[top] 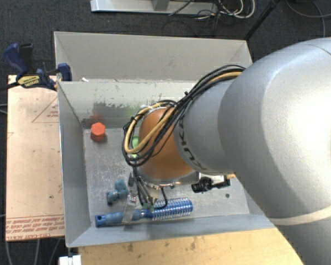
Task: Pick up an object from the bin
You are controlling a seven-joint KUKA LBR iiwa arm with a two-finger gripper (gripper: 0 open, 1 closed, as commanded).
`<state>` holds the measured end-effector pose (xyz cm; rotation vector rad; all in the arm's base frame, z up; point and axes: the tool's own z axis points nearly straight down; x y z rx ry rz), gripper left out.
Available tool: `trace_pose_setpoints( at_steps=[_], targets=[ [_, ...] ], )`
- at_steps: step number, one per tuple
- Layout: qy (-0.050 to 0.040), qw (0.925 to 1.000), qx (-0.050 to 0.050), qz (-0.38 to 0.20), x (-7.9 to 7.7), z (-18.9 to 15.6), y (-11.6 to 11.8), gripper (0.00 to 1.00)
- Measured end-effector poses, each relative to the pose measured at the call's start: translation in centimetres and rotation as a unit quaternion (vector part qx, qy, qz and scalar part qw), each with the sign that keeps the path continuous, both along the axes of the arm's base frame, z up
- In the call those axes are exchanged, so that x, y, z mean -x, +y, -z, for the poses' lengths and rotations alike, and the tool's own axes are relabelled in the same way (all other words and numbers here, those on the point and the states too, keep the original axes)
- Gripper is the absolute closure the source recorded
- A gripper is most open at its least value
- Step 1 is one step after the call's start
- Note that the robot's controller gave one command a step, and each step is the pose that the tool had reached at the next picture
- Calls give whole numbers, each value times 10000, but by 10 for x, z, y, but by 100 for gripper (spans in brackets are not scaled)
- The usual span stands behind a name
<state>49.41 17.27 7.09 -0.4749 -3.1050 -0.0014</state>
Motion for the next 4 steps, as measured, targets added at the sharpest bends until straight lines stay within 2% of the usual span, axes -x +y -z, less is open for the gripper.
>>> trace_pose_setpoints(
  at_steps=[1, 2, 3, 4],
  targets=[
    [-49, 9994, 0, -337, -18, -75, -28, 0],
    [5, 9828, 1, -1848, 3, 1, 8, 0],
    [-30, 9830, -7, -1838, 1, -1, 8, 100],
    [-55, 9798, -6, -1998, 11, -142, 8, 100]
  ],
)
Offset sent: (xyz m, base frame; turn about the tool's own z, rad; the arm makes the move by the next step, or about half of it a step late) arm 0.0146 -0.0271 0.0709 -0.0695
